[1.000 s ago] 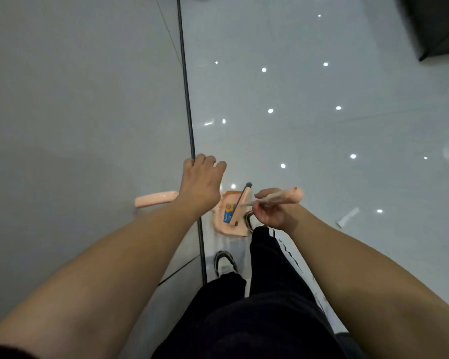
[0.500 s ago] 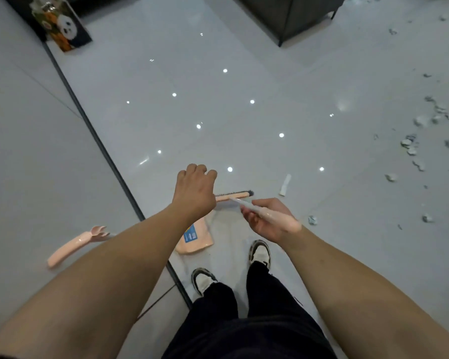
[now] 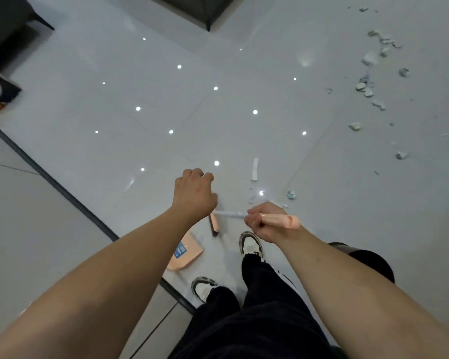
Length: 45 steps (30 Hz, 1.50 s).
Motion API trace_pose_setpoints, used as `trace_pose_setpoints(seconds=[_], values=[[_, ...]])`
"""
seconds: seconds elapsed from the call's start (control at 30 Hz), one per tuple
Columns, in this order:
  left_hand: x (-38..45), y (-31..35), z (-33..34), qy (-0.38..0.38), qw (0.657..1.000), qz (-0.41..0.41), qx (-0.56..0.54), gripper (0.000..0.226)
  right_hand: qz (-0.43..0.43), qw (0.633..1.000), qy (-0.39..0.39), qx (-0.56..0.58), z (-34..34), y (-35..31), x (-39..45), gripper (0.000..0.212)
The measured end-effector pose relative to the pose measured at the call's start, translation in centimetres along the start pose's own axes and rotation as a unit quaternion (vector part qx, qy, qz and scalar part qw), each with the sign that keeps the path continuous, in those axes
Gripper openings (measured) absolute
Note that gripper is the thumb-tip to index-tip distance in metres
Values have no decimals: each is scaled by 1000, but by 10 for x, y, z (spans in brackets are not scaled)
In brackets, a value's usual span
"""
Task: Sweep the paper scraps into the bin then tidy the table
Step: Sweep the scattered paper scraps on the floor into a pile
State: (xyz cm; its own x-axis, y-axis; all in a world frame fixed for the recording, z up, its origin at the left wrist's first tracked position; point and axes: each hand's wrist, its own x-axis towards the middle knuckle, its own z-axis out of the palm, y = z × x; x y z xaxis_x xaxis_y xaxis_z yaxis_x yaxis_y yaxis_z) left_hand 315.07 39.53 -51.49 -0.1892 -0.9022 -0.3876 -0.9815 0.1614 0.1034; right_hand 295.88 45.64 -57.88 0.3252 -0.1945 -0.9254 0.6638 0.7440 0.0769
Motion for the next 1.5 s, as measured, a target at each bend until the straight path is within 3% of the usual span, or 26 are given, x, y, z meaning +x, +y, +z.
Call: trace_pose_setpoints(seconds=[0.2,0.4,0.7,0.87,1.03,1.3,1.4,1.5], values=[[33,36,-11,-10,999,35,10,46,-63,984,95,-136,-34,-42,-10,7],[51,56,-22,-32,998,57,9,46,-190,961,154,-127,-34,-74,-8,7],[115,92,-66,-22,992,126,-11,48,-238,954,162,-80,-5,-108,-37,7],[171,120,-85,-36,972,230,24,49,-264,943,199,34,7,-109,-29,12],[222,134,-96,-81,939,330,53,47,-270,907,250,204,26,-105,-12,14],[233,140,-66,-174,863,444,168,45,-247,783,314,477,60,-51,13,11],[212,156,-50,-206,838,469,190,46,-247,739,300,551,59,-29,8,3],[197,175,-43,-204,789,539,212,47,-228,703,280,612,47,-14,11,4]])
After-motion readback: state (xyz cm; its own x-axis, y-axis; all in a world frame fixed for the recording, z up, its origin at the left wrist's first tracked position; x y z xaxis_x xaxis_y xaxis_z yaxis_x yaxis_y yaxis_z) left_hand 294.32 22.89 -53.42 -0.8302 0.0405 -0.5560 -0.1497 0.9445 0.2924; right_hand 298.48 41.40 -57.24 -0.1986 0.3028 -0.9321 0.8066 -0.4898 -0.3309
